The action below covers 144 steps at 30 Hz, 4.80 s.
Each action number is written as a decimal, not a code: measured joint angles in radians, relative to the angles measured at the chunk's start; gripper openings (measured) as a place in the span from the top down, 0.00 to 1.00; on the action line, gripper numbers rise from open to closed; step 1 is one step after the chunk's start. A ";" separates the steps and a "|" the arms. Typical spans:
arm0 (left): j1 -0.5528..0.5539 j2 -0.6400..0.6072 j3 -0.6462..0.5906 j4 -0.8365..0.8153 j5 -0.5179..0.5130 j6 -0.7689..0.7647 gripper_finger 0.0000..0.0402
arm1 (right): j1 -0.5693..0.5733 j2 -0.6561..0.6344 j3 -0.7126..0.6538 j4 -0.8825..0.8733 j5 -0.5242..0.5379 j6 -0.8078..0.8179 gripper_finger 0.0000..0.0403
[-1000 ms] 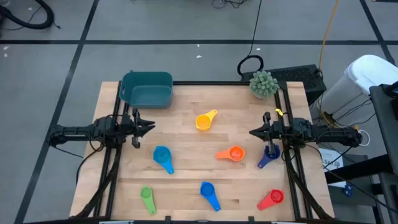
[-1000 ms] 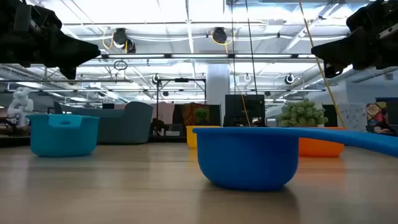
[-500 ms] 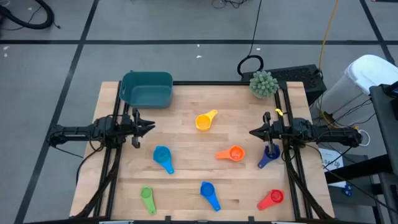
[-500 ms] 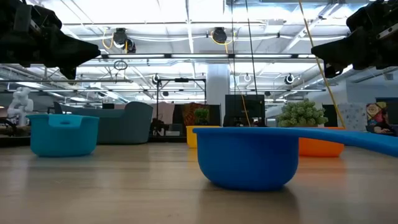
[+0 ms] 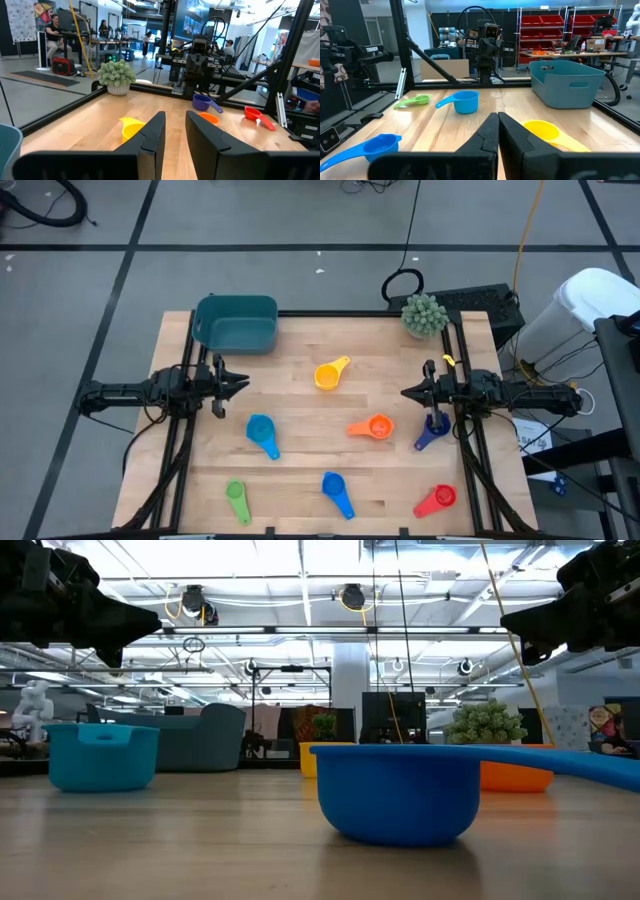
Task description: Nest measuring cups in basket
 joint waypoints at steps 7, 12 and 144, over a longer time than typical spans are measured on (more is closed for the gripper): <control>0.000 0.000 0.000 0.000 0.000 0.000 0.80 | 0.000 0.000 0.000 0.000 0.000 0.000 1.00; 0.000 0.000 0.000 0.000 0.000 0.000 0.80 | 0.000 0.000 0.000 0.000 0.000 0.000 1.00; -0.204 1.308 1.086 -1.240 0.043 -0.391 0.28 | 0.009 0.927 1.127 -0.469 0.128 -0.169 0.63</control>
